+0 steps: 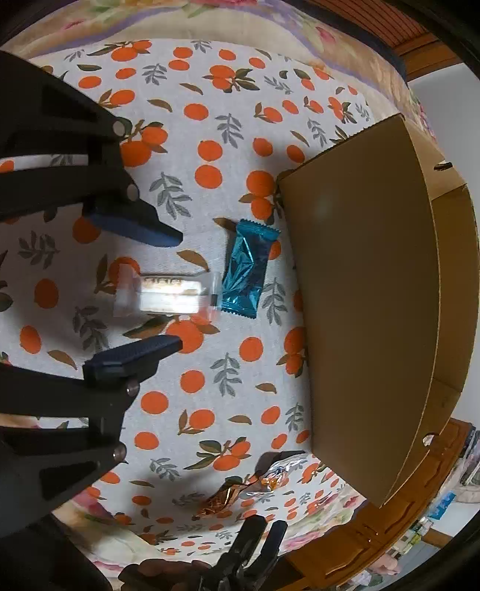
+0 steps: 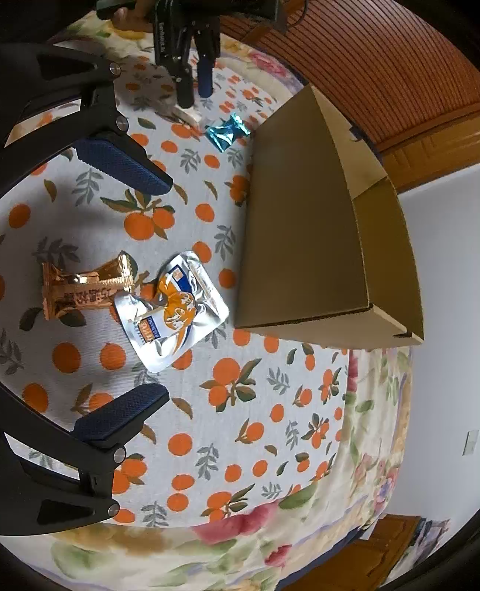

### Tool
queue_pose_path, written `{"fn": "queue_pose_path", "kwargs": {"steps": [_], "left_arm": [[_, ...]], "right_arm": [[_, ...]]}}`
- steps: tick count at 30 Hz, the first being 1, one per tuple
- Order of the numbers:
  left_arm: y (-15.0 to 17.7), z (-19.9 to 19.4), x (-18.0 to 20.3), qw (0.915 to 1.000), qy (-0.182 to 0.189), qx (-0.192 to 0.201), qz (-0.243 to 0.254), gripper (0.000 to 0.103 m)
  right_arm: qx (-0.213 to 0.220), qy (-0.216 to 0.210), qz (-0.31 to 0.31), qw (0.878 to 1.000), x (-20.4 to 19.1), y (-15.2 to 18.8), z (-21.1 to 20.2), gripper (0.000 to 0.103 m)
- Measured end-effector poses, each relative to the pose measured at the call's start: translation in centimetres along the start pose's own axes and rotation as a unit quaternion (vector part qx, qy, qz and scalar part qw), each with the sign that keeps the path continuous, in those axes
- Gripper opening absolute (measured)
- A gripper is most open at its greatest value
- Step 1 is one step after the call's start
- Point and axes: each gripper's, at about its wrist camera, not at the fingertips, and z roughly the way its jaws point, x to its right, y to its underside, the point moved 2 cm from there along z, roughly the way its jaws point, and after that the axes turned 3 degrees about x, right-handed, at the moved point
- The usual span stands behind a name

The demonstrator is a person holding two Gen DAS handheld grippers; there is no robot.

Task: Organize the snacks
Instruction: 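Lower the left gripper onto the clear bar bag while the right gripper lowers onto the silver-orange pouch, then close the left gripper on the clear bar bag while the right gripper grasps the silver-orange pouch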

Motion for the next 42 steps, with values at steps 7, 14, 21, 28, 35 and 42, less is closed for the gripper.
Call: {"fn": "queue_pose_path", "kwargs": {"steps": [7,14,21,28,35,42], "left_arm": [[0.3,1.9,-0.1,0.9994,-0.005,-0.033,0.005,0.037],[0.3,2.3,0.2,0.9991,-0.007,-0.035,0.022,0.019],[0.0,1.7,1.9,0.9989,0.008,-0.038,0.027,0.019],[-0.8,0.1,3.3,0.9985,0.034,-0.02,0.038,0.019],[-1.4,-0.5,3.9,0.9981,0.04,-0.011,0.046,0.019],[-1.4,-0.7,4.0,0.9979,0.043,-0.005,0.048,0.019]], "right_arm": [[-0.012,-0.002,-0.003,1.0,0.2,0.1,1.2,0.103],[-0.014,-0.005,-0.014,1.0,0.2,-0.3,1.8,0.102],[-0.036,0.007,-0.031,0.999,1.1,-0.5,3.6,0.097],[-0.059,0.018,-0.064,0.996,1.0,-0.3,4.8,0.097],[-0.077,0.045,-0.1,0.991,0.6,0.1,5.8,0.094],[-0.069,0.046,-0.094,0.992,0.9,-0.6,5.8,0.056]]}}
